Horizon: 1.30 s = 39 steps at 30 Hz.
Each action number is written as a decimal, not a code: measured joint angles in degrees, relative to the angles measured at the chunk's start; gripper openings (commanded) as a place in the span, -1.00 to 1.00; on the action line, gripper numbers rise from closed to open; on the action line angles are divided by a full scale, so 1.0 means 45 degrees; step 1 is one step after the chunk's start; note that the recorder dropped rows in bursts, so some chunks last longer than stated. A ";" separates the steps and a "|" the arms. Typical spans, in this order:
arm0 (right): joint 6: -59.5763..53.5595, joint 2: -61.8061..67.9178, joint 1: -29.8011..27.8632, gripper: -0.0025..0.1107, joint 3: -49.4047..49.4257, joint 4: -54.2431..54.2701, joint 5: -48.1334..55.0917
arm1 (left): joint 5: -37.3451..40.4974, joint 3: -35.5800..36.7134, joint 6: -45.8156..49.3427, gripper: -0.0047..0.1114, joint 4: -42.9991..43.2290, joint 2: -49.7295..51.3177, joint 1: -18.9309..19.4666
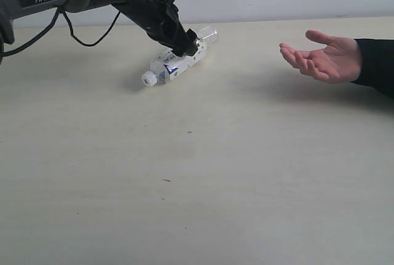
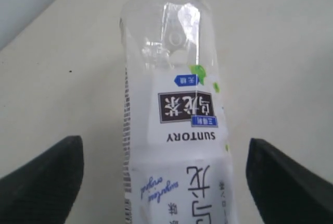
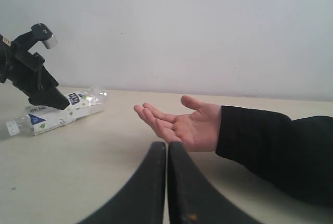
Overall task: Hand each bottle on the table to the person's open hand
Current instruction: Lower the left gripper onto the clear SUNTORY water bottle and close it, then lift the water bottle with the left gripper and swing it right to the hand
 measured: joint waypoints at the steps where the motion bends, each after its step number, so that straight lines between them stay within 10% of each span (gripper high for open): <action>1: 0.0000 0.0000 0.0000 -0.92 0.0000 0.0000 0.0000 | -0.0044 0.0000 0.0025 0.47 0.0024 0.0078 0.0000; 15: 0.0000 0.0000 0.0000 -0.92 0.0000 0.0000 0.0020 | -0.0211 0.0000 0.0324 0.43 0.0153 0.0741 0.0000; 26: 0.0000 0.0000 0.0000 -0.92 0.0000 0.0000 0.0020 | -0.0159 -0.0021 0.0352 -0.92 0.0153 0.0741 0.0000; 39: 0.0000 0.0000 0.0000 -0.92 0.0000 0.0000 0.0020 | 0.2391 -0.0021 -0.1861 -0.92 0.0862 -0.1158 0.0000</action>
